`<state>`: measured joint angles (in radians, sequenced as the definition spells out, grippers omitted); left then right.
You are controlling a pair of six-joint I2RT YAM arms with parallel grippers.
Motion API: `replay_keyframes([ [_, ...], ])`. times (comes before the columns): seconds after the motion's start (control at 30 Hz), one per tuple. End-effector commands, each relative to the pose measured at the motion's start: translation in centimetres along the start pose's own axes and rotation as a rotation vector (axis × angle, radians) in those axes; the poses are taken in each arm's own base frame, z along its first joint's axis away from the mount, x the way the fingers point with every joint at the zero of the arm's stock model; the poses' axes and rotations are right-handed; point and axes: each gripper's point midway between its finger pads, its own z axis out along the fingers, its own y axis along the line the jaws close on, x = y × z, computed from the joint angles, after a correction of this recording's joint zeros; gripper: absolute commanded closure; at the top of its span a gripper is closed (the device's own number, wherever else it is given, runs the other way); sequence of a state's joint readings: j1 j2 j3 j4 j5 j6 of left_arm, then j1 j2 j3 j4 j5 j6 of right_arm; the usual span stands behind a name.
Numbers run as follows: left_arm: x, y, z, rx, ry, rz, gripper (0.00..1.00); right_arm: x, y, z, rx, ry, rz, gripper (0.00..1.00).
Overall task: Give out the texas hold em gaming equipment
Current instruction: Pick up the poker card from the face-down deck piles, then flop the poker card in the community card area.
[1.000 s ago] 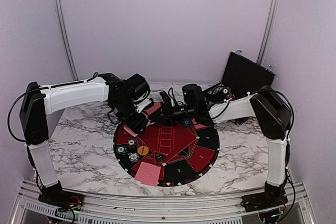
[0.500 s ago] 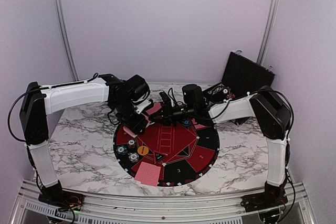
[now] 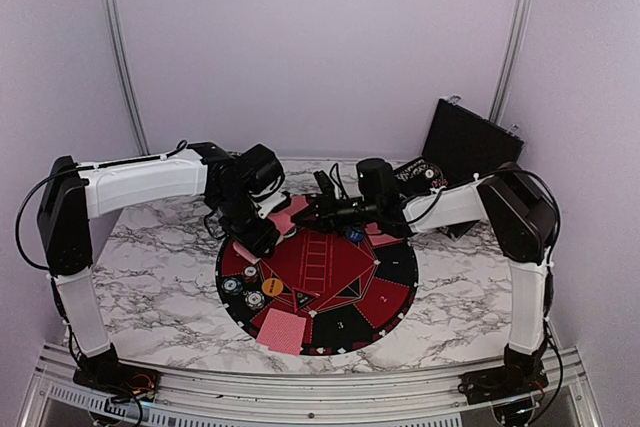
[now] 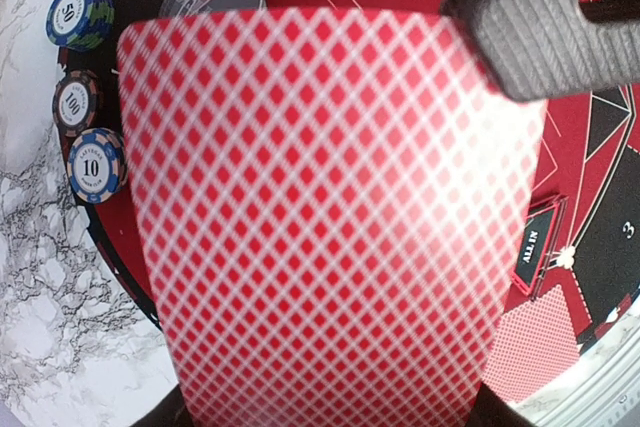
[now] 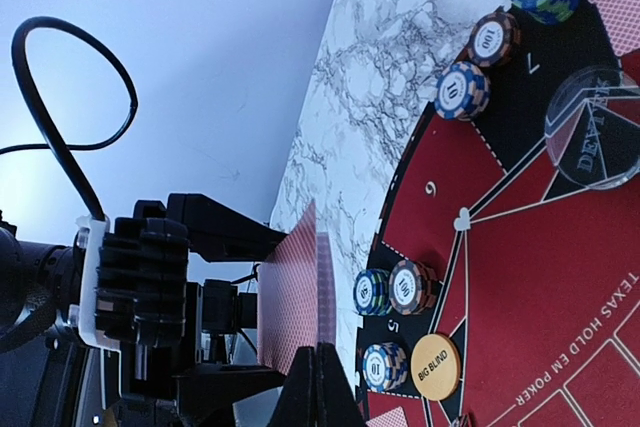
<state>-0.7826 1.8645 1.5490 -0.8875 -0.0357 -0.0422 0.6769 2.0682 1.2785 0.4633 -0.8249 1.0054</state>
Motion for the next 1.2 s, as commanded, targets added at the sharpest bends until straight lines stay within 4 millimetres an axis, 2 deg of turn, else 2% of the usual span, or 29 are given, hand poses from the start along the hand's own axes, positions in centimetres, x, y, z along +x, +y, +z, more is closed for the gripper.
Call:
replay_keyframes([
  [0.0, 0.2, 0.3, -0.9, -0.006, -0.013, -0.009, 0.73, -1.5, 2.1, -1.7, -0.036, -0.055, -0.028, 1.00],
  [0.87, 0.4, 1.0, -0.8, -0.011, -0.011, -0.022, 0.73, -3.4, 1.4, -6.5, -0.017, -0.181, 0.000, 1.00],
  [1.17, 0.4, 1.3, -0.7, -0.012, -0.012, -0.030, 0.73, -3.7, 0.3, -7.8, 0.028, -0.209, -0.002, 1.00],
])
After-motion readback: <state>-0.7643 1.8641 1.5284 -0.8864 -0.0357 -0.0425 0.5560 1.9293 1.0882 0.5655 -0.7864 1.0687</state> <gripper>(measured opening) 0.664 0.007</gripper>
